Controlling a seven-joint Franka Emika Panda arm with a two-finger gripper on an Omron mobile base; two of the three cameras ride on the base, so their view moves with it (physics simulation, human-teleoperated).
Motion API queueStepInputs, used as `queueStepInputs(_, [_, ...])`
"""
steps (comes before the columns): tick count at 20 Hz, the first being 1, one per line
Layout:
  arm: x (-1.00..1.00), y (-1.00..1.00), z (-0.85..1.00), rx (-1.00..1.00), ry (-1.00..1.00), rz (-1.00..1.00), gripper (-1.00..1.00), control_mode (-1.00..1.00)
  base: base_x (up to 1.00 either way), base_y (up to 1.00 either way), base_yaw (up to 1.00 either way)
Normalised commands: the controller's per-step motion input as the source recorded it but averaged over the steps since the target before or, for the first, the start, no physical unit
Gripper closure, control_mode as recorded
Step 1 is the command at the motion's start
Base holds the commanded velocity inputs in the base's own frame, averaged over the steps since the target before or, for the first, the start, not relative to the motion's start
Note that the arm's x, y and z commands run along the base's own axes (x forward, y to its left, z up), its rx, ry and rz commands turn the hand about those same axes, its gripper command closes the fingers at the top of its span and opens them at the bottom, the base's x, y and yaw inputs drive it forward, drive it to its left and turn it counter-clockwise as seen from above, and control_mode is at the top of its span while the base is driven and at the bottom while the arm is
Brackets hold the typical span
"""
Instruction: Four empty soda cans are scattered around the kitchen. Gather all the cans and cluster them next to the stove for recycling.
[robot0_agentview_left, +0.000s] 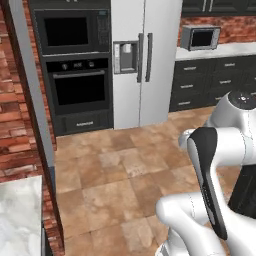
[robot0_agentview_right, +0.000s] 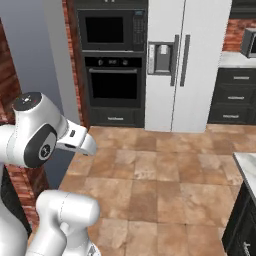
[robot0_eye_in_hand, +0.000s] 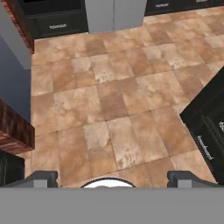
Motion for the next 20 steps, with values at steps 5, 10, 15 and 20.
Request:
queueStepInputs(5, [0.0, 0.0, 0.0, 0.0, 0.0, 0.0, -1.0, 1.0, 1.0, 0.0, 0.0])
queueStepInputs(10, [0.0, 0.0, 0.0, 0.0, 0.0, 0.0, -1.0, 1.0, 1.0, -0.06, 0.0])
queueStepInputs(15, [0.0, 0.0, 0.0, 0.0, 0.0, 0.0, -1.0, 1.0, 1.0, -0.19, -0.07])
queueStepInputs(20, [0.0, 0.0, 0.0, 0.0, 0.0, 0.0, -1.0, 1.0, 1.0, -0.24, -0.31])
